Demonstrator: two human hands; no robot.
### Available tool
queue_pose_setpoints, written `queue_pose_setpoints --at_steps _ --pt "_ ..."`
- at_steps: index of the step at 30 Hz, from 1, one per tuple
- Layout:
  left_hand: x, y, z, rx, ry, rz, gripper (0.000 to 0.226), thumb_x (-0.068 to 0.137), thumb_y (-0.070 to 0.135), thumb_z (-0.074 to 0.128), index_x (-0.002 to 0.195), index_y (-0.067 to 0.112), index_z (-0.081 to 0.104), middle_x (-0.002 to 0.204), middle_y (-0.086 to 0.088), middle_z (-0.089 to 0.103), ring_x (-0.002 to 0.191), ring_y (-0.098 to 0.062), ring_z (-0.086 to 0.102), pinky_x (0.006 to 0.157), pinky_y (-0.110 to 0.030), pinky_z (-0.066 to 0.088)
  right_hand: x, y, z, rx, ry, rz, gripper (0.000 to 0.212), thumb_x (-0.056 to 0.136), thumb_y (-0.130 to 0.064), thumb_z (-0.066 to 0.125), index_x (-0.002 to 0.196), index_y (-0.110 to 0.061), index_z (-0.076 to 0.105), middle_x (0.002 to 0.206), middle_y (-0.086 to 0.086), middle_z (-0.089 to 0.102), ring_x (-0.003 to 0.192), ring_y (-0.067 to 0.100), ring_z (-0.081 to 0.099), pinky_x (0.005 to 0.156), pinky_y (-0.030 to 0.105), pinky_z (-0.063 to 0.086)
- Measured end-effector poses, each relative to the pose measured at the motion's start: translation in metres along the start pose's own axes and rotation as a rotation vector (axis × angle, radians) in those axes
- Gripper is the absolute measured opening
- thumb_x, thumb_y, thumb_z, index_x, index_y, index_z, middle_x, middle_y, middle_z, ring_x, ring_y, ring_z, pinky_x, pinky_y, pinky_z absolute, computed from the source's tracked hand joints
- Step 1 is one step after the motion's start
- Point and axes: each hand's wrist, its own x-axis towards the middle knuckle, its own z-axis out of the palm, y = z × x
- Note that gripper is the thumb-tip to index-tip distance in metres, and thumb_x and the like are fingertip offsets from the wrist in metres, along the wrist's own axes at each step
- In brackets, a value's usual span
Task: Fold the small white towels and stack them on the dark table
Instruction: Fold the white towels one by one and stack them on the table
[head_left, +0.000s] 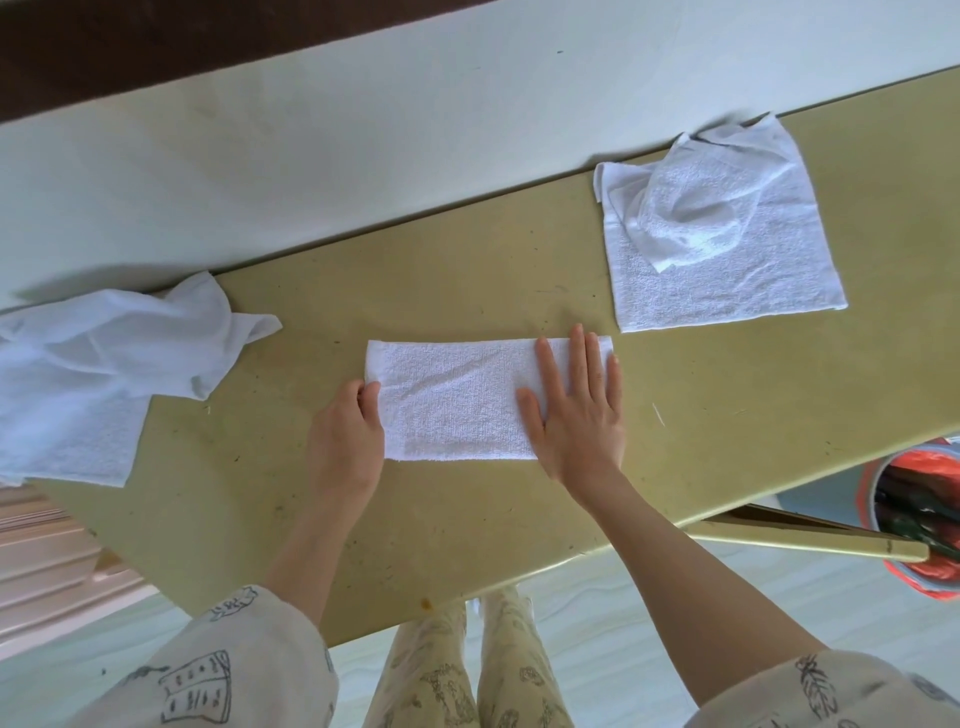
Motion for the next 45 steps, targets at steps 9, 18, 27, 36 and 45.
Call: queue_pose_setpoints --at_steps 9,18,27,36,45 --pt "0.007 0.004 -0.004 -0.116 0.026 0.006 0.033 0.100 0.018 0.033 0.070 0.011 0.044 0.055 0.004 0.033 0.051 -0.010 0.029 0.049 -0.024 0.024 -0.002 -0.007 -0.007 0.120 0.023 -0.005 0.060 0.094 -0.046 0.014 0.148 -0.021 0.020 0.156 0.016 0.010 0.145 0.029 0.007 0.118 0.045 0.003" --pt "-0.018 0.071 -0.015 -0.161 0.060 0.190 0.011 0.095 0.023 0.048 0.090 0.017 0.055 0.053 0.007 0.047 0.047 -0.011 0.039 0.050 -0.029 0.032 -0.025 0.017 -0.034 0.631 0.294 0.101 0.024 0.091 -0.005 0.046 0.106 -0.004 0.065 0.100 0.011 0.065 0.073 0.021 0.061 0.062 0.033 0.053" --pt "-0.036 0.127 0.077 0.053 -0.214 0.369 0.022 0.099 0.026 0.038 0.101 0.008 0.051 0.071 -0.013 0.063 0.068 -0.036 0.056 0.058 -0.041 0.042 -0.010 0.047 -0.049 1.068 -0.158 0.496 0.023 0.092 -0.008 0.045 0.095 -0.010 0.067 0.074 0.005 0.066 0.078 0.027 0.067 0.084 0.036 0.053" --pt "-0.044 0.131 0.099 0.048 -0.254 0.392 0.019 0.097 0.021 0.041 0.099 0.006 0.054 0.068 -0.015 0.061 0.064 -0.034 0.053 0.056 -0.041 0.041 -0.006 0.052 -0.050 1.214 -0.215 0.552 0.024 0.092 -0.007 0.042 0.091 -0.008 0.066 0.069 0.000 0.062 0.068 0.022 0.064 0.083 0.044 0.055" --pt "-0.047 0.121 0.088 -0.042 -0.287 0.429 0.027 0.099 0.021 0.037 0.106 0.011 0.061 0.084 -0.006 0.066 0.076 -0.025 0.059 0.070 -0.039 0.048 -0.005 0.052 -0.050 1.098 -0.206 0.533 0.028 0.090 -0.015 0.045 0.067 0.000 0.051 0.065 0.012 0.047 0.064 0.018 0.040 0.060 0.031 0.035"
